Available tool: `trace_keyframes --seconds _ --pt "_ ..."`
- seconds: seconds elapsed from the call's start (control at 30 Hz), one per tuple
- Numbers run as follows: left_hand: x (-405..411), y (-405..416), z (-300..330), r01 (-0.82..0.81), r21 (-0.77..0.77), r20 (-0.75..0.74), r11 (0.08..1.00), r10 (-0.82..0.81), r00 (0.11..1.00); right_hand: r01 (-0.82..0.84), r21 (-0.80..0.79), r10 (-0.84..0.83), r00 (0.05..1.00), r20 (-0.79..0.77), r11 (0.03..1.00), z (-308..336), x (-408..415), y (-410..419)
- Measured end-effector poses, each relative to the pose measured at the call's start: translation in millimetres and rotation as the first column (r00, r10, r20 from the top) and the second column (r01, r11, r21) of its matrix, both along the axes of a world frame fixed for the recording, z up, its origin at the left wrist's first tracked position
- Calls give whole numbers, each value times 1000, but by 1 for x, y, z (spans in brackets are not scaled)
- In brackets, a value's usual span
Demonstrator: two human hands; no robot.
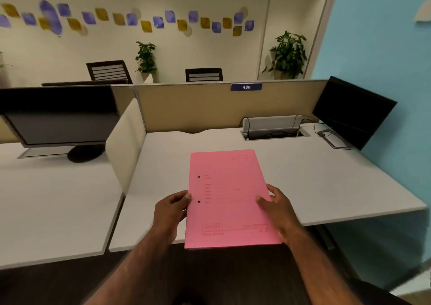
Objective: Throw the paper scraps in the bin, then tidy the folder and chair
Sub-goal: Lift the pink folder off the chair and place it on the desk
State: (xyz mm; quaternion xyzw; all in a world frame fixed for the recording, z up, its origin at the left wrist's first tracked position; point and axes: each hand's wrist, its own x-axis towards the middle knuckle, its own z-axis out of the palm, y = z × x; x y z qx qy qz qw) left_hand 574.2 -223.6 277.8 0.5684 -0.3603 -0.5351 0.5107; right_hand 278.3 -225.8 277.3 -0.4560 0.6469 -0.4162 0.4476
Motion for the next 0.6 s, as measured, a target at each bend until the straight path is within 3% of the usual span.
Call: trace_keyframes --seconds 0.17,0.5,0.6 --pt "3 -31 2 21 -3 -46 1000 -22 999 5 -27 -5 1000 -23 1000 10 7 -35" --pt "15 -141 -17 111 1 0 994 -111 994 -78 -49 74 995 -66 996 8 13 -173" --pt "19 -183 -24 36 2 11 999 -36 999 -107 -54 101 990 -100 993 5 21 -221"
